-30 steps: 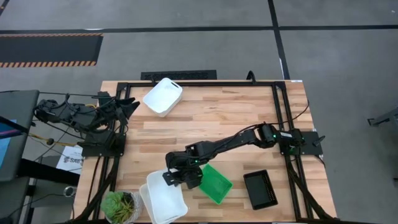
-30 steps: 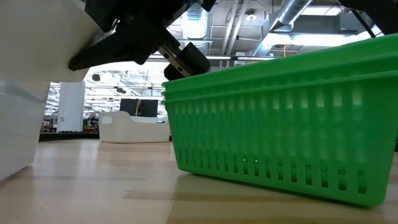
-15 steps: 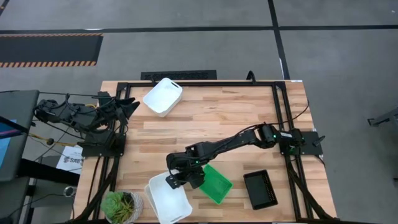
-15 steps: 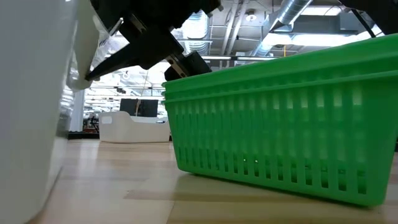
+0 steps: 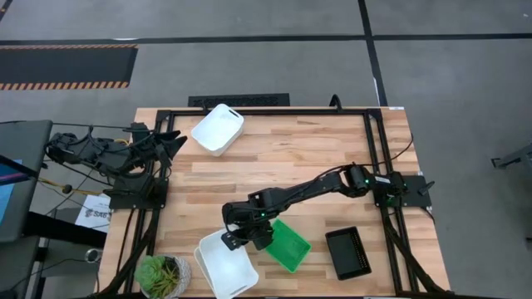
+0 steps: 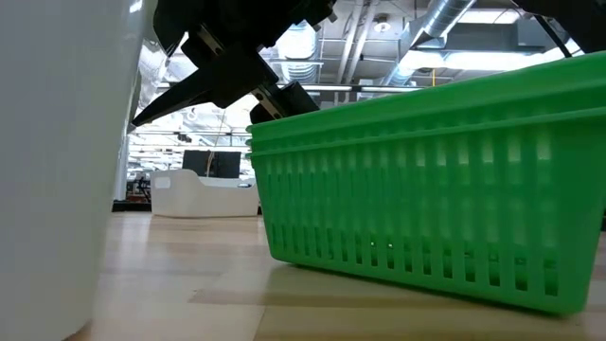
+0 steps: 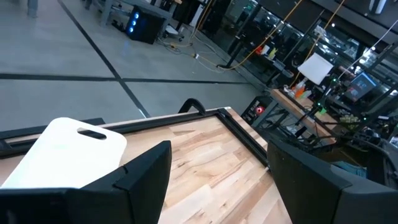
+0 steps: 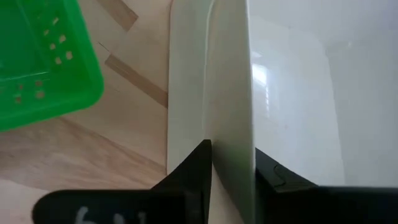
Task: Stack baskets by color
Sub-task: Stack the middle white bin on the bottom white bin
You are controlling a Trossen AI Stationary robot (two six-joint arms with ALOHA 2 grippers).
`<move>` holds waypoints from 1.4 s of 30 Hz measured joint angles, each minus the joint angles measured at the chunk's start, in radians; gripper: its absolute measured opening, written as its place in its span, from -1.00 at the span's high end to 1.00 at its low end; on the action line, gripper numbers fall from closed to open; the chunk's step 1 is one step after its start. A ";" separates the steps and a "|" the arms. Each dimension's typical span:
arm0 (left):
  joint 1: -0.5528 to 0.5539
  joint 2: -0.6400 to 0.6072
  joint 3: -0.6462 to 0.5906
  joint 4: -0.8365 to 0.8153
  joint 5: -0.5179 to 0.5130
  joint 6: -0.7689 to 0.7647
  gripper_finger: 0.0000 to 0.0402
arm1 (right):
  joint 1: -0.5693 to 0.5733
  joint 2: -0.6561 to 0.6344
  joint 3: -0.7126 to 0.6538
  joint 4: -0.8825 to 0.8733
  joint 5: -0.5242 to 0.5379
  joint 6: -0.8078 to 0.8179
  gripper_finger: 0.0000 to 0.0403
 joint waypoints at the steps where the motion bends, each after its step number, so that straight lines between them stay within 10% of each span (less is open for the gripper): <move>1: 0.000 0.000 0.000 0.000 0.000 0.000 -0.26 | 0.000 0.000 0.000 0.000 0.000 0.000 0.58; 17: 0.000 0.000 0.000 0.001 0.000 0.002 -0.26 | 0.003 -0.021 0.000 -0.019 0.047 0.004 0.53; 28: 0.000 0.000 0.000 0.002 -0.005 0.024 -0.26 | 0.007 -0.095 0.004 -0.069 0.041 0.077 -0.18; 37: 0.000 0.000 0.000 0.003 0.000 0.017 -0.26 | 0.005 -0.142 0.122 -0.098 0.135 0.620 -0.24; 42: 0.000 0.000 0.000 0.002 0.001 0.018 -0.26 | -0.055 -0.170 0.154 -0.146 0.140 1.252 -0.24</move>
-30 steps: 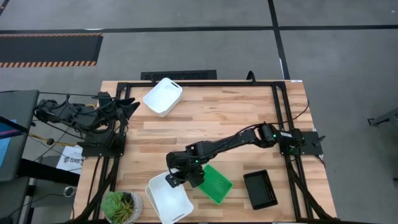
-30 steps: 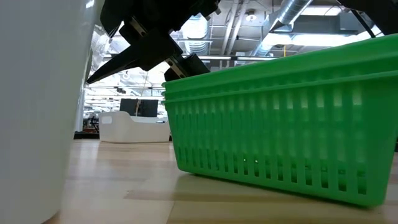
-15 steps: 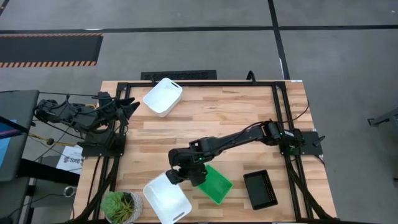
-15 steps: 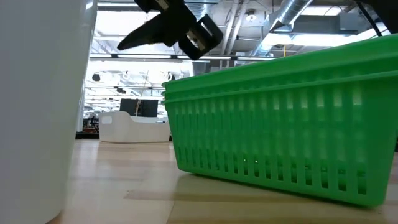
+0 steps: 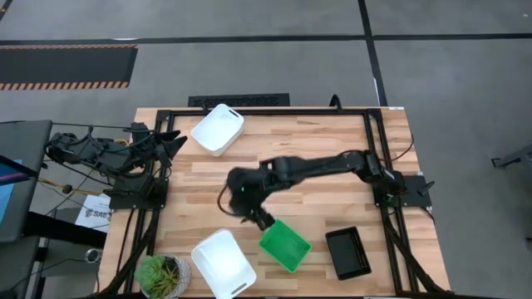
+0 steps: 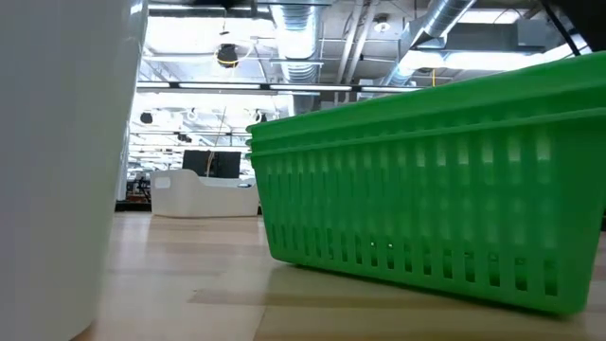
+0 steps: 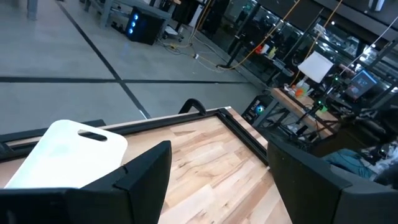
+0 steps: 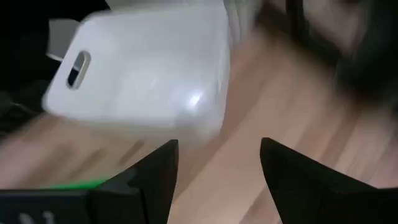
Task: Stack baskets by color
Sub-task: Stack the middle white bin on the bottom white bin
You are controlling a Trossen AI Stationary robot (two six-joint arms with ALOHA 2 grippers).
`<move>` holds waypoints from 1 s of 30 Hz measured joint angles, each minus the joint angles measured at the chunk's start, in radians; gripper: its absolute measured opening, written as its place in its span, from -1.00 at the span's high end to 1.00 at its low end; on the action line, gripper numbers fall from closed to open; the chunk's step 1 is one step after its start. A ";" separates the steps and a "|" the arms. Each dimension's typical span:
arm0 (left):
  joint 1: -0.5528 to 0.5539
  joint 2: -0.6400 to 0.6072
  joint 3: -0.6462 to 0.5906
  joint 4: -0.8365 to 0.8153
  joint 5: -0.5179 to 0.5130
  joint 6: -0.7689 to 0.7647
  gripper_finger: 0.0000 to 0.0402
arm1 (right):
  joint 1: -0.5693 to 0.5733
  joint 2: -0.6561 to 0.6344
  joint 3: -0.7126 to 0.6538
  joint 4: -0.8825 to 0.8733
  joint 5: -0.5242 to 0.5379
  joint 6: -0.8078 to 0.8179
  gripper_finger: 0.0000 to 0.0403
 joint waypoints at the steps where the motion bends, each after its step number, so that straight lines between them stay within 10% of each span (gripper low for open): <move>1: 0.000 0.000 0.000 0.000 0.000 0.000 -0.26 | -0.015 -0.005 0.001 -0.045 0.000 0.119 -0.24; 9: 0.000 0.000 0.000 0.001 0.013 -0.039 -0.26 | -0.084 -0.014 -0.062 -0.504 0.018 0.705 -0.24; 30: 0.000 0.000 0.000 -0.002 0.131 -0.063 -0.26 | 0.235 -0.010 -0.205 -0.037 0.549 1.440 -0.23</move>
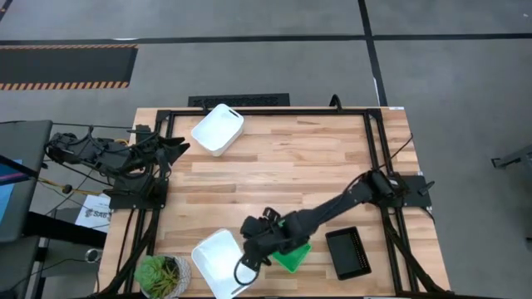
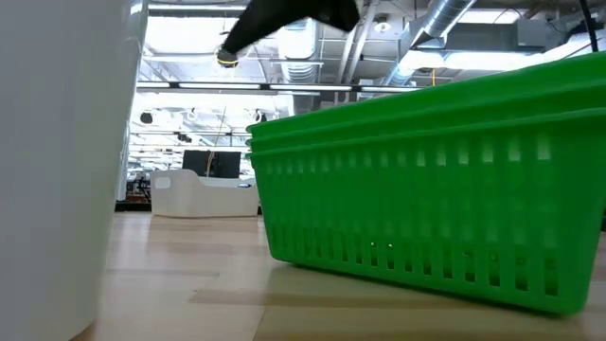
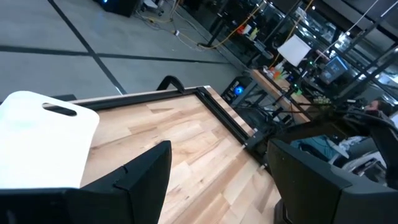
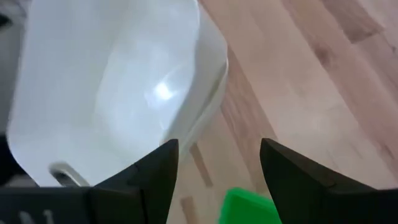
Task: Stack baskets by color
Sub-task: Stack the middle white bin on the bottom white bin
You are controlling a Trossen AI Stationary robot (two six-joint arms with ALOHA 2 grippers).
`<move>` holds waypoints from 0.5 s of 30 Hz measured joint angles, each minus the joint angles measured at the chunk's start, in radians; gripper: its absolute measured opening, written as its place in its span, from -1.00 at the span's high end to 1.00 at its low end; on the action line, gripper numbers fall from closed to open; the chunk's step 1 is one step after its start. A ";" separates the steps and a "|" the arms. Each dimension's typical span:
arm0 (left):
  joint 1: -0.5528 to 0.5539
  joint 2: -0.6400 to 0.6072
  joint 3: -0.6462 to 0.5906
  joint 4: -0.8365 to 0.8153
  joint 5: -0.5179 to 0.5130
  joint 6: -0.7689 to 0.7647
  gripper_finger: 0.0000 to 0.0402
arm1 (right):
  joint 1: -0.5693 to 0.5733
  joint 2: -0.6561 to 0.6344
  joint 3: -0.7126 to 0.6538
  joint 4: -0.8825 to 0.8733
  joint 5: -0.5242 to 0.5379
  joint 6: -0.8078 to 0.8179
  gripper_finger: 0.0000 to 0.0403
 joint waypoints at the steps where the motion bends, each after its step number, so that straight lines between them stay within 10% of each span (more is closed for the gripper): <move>1: 0.000 0.000 0.000 0.000 0.000 -0.002 -0.26 | 0.013 0.000 0.000 0.013 0.023 0.024 -0.23; 15: 0.000 0.003 0.000 -0.004 0.000 -0.017 -0.26 | 0.097 0.097 -0.002 0.182 0.161 0.147 -0.23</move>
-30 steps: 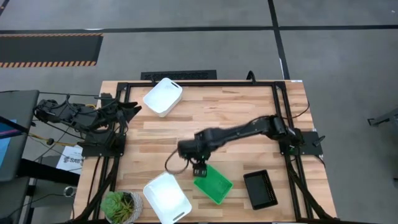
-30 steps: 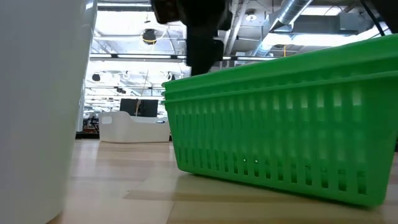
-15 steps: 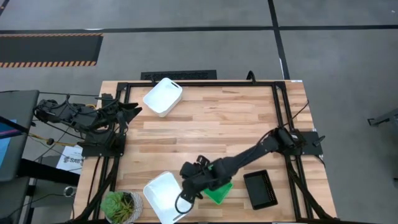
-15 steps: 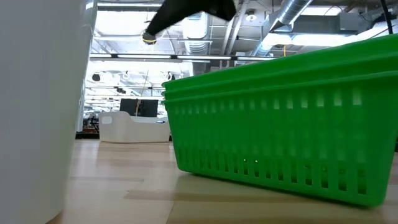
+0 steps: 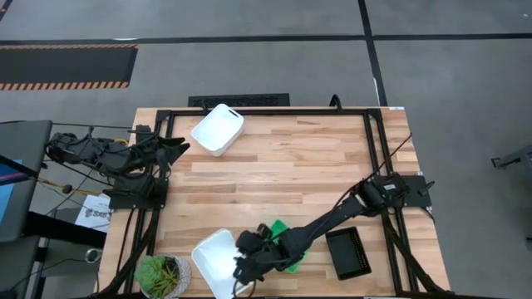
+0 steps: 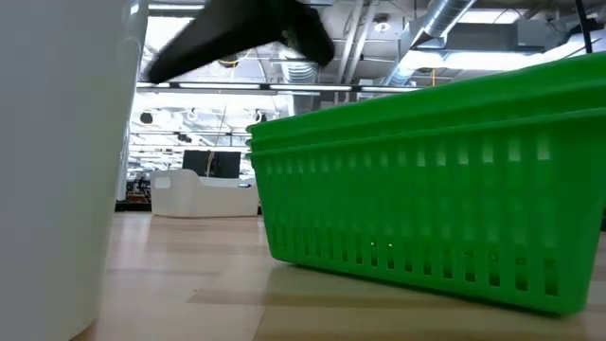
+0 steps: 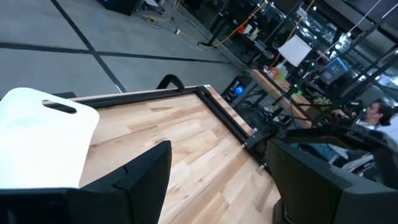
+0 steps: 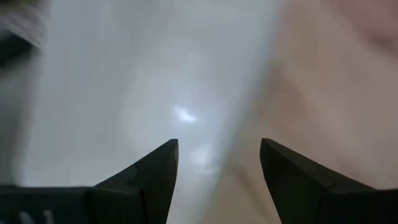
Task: Stack baskets by color
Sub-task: Stack the middle white bin on the bottom white bin
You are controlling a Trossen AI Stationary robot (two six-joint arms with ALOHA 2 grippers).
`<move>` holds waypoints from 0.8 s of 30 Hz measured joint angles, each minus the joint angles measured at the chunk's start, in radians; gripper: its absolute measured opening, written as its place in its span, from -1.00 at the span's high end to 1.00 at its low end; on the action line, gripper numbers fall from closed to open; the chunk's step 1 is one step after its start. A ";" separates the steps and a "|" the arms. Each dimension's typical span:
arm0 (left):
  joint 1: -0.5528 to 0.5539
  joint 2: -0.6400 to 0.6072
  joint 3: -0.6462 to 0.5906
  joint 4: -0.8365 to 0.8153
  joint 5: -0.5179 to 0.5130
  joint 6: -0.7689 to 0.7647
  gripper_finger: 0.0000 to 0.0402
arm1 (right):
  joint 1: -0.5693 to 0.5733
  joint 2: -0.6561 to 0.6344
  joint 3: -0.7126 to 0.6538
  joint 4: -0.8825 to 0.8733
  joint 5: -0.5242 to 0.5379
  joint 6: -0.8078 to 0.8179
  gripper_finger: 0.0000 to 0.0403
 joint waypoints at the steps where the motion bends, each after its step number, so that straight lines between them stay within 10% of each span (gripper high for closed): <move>1: 0.000 0.000 0.000 -0.001 0.000 -0.006 -0.26 | -0.001 0.013 0.000 0.017 0.007 -0.003 -0.23; 24: 0.000 0.012 0.000 -0.007 -0.035 -0.008 -0.26 | -0.018 0.084 -0.006 0.024 -0.028 0.001 0.06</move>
